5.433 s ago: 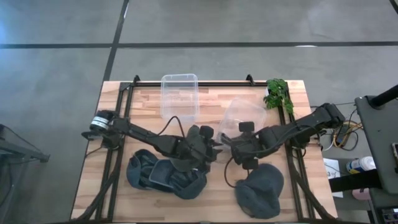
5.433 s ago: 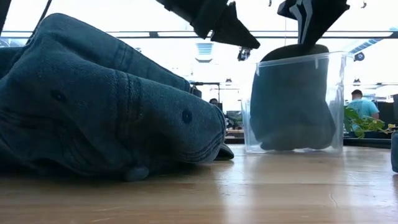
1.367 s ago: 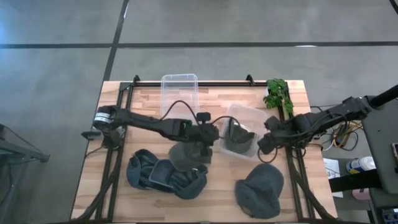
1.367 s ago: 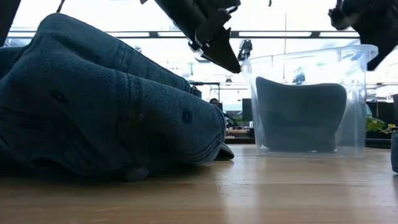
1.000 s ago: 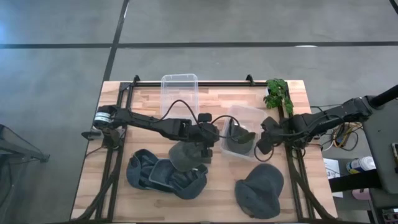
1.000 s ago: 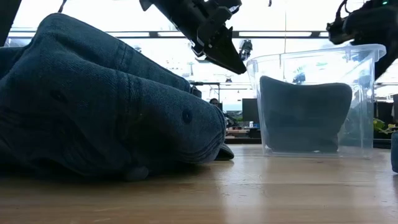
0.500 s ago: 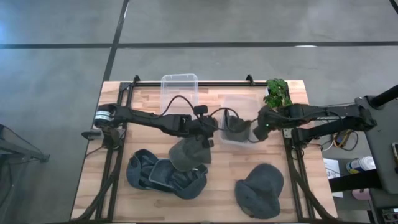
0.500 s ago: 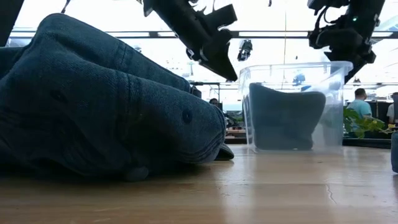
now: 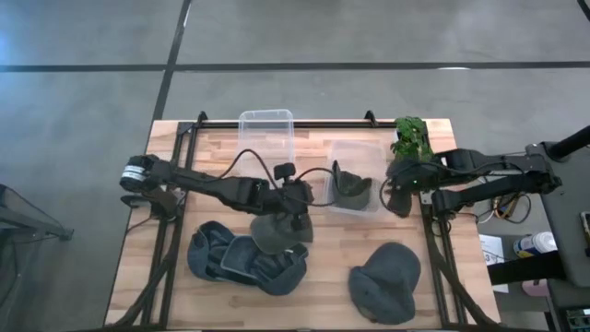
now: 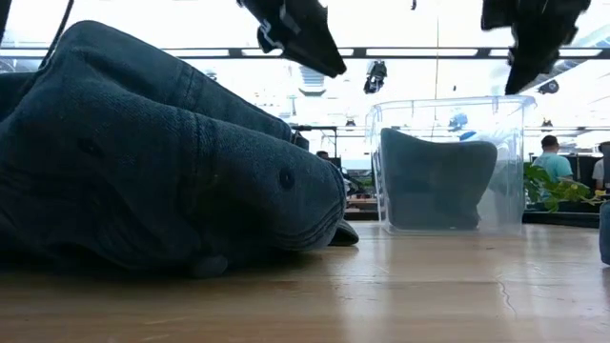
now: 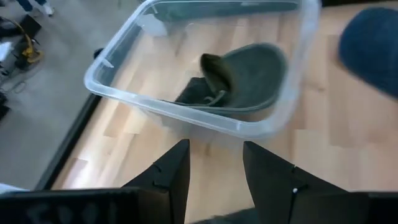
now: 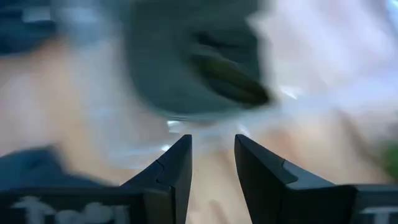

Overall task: Pick & Place hat
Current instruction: Adjust the right bin

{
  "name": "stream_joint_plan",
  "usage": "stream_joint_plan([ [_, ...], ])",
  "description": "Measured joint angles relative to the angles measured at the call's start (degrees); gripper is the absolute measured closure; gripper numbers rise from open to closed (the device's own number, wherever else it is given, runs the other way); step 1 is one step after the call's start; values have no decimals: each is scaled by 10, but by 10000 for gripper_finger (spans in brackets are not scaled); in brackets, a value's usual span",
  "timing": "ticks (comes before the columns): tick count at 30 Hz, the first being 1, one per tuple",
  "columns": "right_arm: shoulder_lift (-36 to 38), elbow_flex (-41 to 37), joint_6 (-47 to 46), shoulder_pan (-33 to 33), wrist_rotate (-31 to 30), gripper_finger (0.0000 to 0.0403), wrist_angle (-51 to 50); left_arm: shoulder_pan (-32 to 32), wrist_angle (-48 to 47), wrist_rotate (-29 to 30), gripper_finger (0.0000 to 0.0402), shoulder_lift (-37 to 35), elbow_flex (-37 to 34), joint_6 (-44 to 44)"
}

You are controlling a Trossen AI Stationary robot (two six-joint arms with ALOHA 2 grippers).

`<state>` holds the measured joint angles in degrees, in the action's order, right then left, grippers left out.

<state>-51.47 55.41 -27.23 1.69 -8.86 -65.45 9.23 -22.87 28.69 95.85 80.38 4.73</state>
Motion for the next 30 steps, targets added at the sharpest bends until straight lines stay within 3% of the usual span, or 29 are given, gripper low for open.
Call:
stream_joint_plan([
  [4, -28, 16, 40, 34, 62, 287, 66, 23, -28, 3, 259, -1, 0, 28],
  [15, -185, 50, 114, 82, 64, 287, 93, 49, -101, 38, 259, -1, -1, 95],
  [24, -257, 59, 139, 81, 57, 287, 103, 57, -132, 38, 259, -1, -1, 133],
  [30, -270, 59, 228, 77, -8, 312, 103, 58, -133, 38, 259, -1, -1, 138],
])
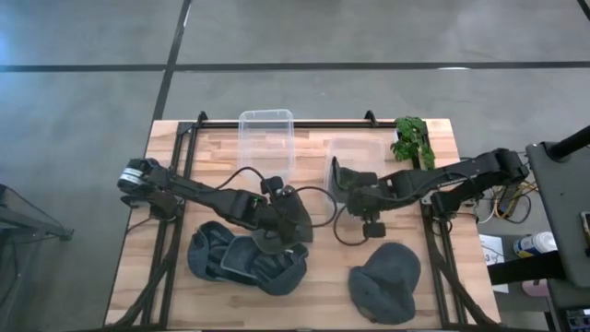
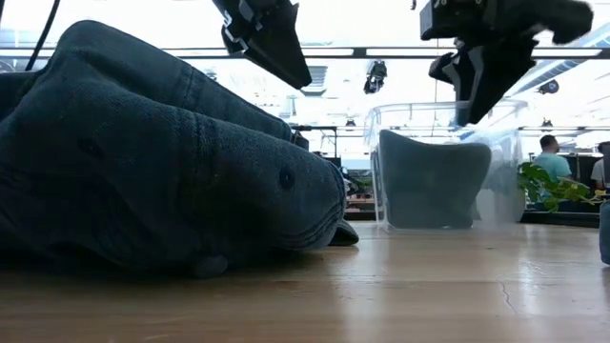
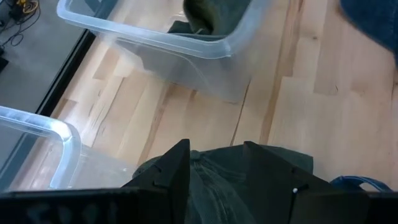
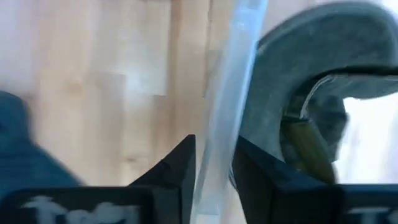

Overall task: Pick & Place hat
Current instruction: Adjust the right bin, then put the gray cap into the right bin

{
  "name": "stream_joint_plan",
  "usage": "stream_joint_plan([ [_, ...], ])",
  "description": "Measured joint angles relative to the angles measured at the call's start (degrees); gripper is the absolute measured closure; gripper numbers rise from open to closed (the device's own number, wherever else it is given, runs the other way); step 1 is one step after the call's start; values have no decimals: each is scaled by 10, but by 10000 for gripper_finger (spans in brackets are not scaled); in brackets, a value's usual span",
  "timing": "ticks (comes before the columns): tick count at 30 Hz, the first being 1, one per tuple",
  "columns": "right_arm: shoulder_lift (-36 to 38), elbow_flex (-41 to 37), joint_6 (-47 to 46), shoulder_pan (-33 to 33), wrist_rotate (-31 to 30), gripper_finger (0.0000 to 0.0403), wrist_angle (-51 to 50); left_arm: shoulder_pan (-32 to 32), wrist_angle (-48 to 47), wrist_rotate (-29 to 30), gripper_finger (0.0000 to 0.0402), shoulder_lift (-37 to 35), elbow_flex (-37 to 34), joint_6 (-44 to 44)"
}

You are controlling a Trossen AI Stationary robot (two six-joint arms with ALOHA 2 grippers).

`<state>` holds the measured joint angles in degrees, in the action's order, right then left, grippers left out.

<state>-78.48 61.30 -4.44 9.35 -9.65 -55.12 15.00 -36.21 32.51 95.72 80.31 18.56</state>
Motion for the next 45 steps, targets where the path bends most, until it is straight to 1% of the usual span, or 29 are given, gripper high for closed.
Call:
stream_joint_plan([
  [5, 0, 0, 101, -39, -24, 360, 0, 0, 0, 1, 259, 0, 0, 14],
  [7, 0, 0, 132, -60, -22, 370, 3, 0, 0, 2, 259, 0, 0, 16],
  [10, 0, 0, 160, -97, -21, 369, 7, 0, 0, 9, 259, 0, 0, 17],
  [13, 0, 0, 147, -141, -20, 352, 18, 0, 0, 15, 259, 0, 0, 26],
  [17, 0, 0, 138, -197, 15, 346, 33, -2, 0, 25, 259, 0, 0, 29],
  [22, 0, 0, 202, -235, 23, 359, 57, -10, 0, 42, 259, 0, 0, 29],
  [25, 0, 0, 235, -246, 24, 358, 61, -21, 0, 45, 259, 0, 0, 29],
  [29, 0, 0, 257, -257, 24, 337, 62, -37, 0, 45, 259, 0, 0, 29],
  [34, 1, 0, 256, -263, 23, 293, 62, -56, 6, 45, 259, -1, 0, 29],
  [39, 2, 15, 255, -262, 23, 252, 61, -59, 4, 44, 259, -2, 13, 29],
  [43, 9, 39, 228, -262, 24, 228, 60, -58, -7, 39, 259, -5, 27, 8],
  [45, 14, 52, 207, -261, 24, 221, 56, -58, -19, 24, 259, -6, 33, -3],
])
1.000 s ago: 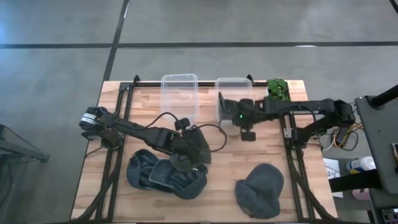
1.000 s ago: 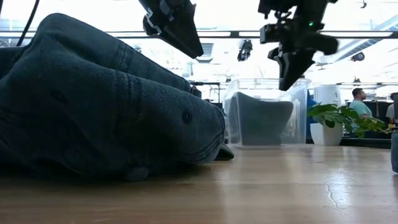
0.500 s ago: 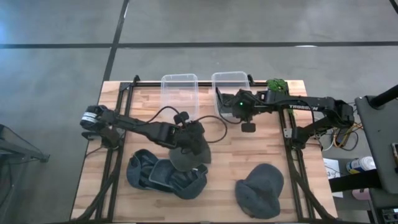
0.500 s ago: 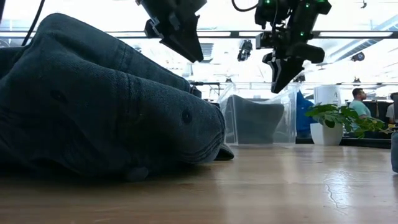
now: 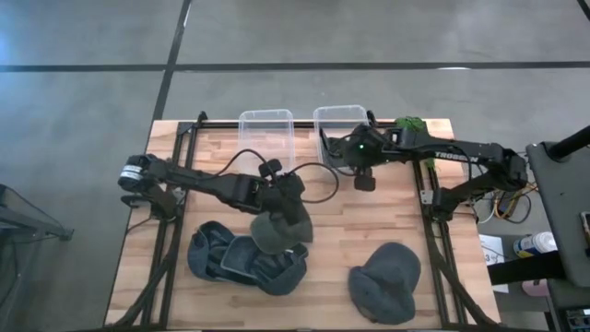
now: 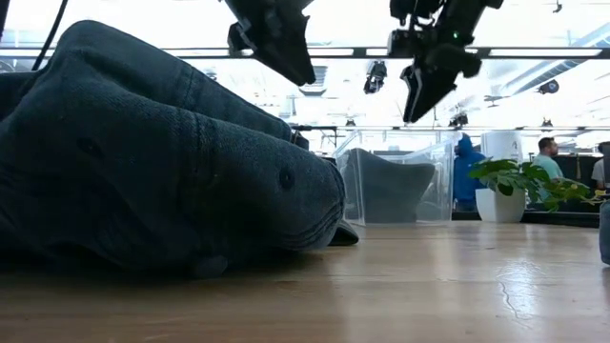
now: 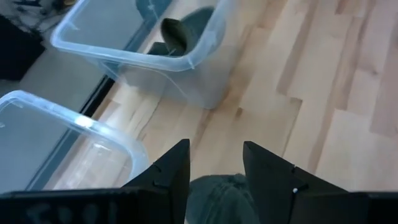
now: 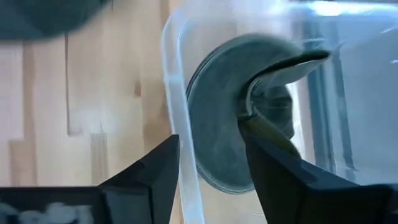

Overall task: Pick & Place hat
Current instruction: Put the gray cap into the right bin

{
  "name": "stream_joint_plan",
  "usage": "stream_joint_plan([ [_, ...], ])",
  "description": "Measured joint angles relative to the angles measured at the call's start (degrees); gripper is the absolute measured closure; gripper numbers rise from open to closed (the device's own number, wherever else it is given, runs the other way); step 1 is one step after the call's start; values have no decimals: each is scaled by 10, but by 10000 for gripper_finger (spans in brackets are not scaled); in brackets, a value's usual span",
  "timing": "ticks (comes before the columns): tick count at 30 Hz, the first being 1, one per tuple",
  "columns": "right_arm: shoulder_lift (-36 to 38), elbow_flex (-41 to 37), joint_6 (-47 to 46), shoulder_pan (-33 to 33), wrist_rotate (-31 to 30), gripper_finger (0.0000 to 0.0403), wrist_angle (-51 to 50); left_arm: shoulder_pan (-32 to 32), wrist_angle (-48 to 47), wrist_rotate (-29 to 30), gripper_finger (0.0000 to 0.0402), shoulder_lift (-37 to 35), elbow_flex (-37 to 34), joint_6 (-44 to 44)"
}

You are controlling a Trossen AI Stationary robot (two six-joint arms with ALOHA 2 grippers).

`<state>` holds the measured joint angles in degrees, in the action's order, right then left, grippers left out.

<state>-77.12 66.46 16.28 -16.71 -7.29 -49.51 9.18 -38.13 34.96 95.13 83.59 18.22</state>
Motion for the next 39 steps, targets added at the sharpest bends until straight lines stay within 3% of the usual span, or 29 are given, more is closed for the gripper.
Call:
stream_joint_plan([
  [8, 28, 44, -168, 31, 0, 217, -19, -7, -64, -75, 259, -32, -3, -63],
  [20, 27, 32, -411, 141, 19, 218, -37, 11, -209, -81, 259, -107, -12, -30],
  [39, 27, 24, -666, 281, 15, 218, -80, 68, -119, -86, 259, -250, -259, 118],
])
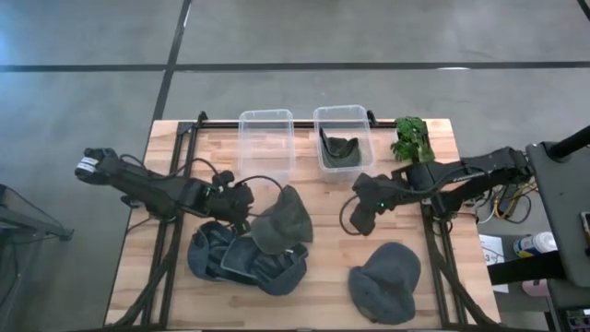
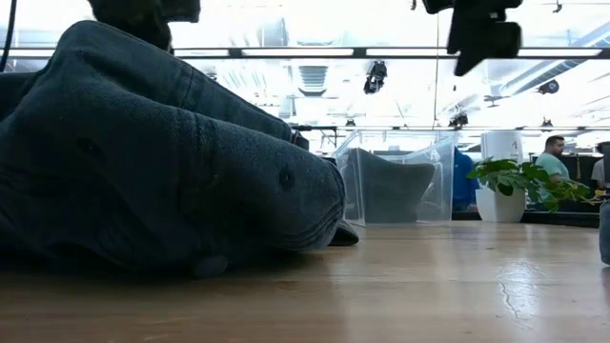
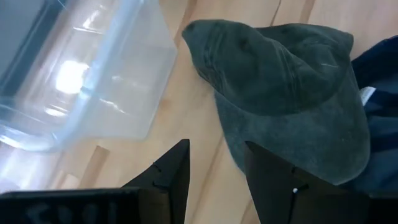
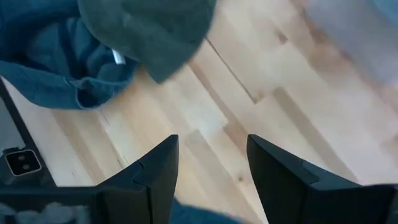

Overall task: Pick & Place hat
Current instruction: Put the gray cap into the right bin

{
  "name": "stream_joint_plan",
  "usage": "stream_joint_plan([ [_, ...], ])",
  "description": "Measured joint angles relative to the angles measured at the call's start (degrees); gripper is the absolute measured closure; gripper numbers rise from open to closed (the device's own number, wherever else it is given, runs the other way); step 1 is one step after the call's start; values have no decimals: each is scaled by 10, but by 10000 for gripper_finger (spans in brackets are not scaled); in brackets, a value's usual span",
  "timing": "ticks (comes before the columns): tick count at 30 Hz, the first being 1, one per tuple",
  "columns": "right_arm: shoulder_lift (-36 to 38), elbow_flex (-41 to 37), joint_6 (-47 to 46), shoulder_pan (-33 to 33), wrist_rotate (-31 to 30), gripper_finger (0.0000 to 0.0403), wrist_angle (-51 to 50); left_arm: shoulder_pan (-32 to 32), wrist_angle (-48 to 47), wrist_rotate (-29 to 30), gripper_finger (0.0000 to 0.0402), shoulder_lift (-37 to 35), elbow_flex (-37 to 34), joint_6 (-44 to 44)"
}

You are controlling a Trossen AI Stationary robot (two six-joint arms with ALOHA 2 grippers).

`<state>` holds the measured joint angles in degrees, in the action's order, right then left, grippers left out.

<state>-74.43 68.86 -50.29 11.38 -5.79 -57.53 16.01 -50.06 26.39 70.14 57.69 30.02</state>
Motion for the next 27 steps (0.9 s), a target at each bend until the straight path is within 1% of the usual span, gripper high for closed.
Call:
stream_joint_plan([
  [5, 0, -16, -38, 15, 0, 218, 5, 10, 35, -7, 259, -8, -40, 19],
  [10, 0, -42, -47, 18, 2, 218, 73, 14, 145, -74, 259, -2, -100, 12],
  [13, 0, -58, -53, 18, 3, 218, 110, 34, 199, -89, 259, 2, -130, -51],
  [16, 0, -70, -55, 17, 4, 218, 130, 60, 202, -86, 259, 5, -147, -142],
  [19, 0, -74, -57, 18, 11, 218, 131, 83, 208, -84, 259, 5, -160, -206],
  [23, 0, -74, -58, 17, 13, 218, 131, 108, 236, -83, 259, 6, -178, -262],
  [27, 0, -74, -58, 17, 13, 218, 131, 133, 281, -51, 259, 20, -191, -295],
])
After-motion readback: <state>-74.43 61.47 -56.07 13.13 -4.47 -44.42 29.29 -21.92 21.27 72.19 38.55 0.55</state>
